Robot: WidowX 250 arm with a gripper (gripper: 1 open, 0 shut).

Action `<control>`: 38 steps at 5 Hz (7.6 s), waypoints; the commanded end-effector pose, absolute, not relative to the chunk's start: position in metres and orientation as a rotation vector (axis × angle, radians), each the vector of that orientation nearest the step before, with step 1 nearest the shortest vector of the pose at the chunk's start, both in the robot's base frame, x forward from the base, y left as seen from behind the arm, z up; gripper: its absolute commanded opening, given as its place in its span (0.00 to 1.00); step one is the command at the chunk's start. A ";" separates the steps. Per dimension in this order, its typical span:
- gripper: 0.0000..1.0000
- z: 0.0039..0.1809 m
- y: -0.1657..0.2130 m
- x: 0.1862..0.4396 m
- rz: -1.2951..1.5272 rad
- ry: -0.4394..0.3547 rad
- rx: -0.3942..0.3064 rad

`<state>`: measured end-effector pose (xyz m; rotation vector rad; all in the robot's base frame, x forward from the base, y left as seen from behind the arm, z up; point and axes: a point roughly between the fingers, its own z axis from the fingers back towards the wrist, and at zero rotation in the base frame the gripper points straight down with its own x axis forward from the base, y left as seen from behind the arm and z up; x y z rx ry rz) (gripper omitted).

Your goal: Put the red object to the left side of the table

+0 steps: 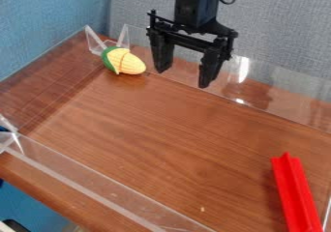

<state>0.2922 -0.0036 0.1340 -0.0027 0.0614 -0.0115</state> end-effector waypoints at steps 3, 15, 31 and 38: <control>1.00 0.137 0.004 0.295 -0.010 0.105 0.002; 1.00 0.149 0.002 0.288 -0.006 0.169 -0.038; 1.00 0.073 -0.146 0.257 0.143 0.125 -0.165; 1.00 0.070 -0.150 0.263 0.168 0.095 -0.201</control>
